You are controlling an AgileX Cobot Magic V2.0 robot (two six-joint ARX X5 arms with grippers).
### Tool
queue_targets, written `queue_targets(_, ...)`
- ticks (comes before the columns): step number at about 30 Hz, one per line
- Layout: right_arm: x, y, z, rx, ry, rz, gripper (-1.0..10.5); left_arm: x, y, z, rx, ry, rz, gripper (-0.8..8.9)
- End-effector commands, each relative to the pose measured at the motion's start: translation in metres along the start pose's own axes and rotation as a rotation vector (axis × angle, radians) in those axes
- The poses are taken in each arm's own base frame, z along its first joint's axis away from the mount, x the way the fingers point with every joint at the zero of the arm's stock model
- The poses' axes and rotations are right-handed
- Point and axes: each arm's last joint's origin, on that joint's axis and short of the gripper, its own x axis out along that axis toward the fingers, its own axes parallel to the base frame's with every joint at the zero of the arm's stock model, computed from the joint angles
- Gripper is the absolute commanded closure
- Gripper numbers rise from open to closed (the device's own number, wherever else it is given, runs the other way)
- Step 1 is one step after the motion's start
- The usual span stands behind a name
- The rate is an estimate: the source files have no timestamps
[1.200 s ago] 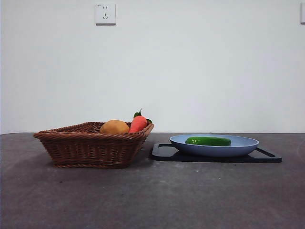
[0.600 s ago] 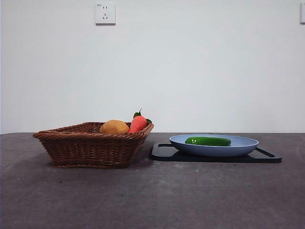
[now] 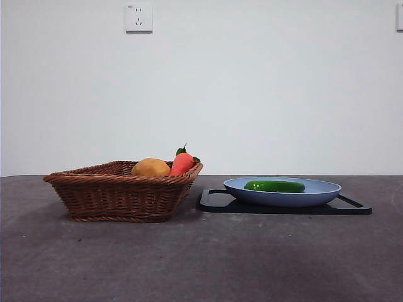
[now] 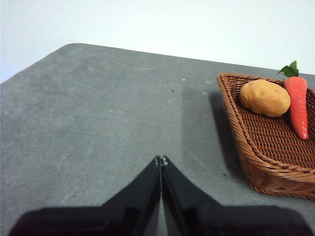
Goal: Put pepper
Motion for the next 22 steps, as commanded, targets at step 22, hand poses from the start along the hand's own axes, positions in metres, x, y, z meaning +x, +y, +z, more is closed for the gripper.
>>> queue_targets(22,0.024,-0.008,-0.133,0.107,-0.035,-0.159,9.4,0.001,0.000,-0.002,-0.009,-0.005,0.001,8.05)
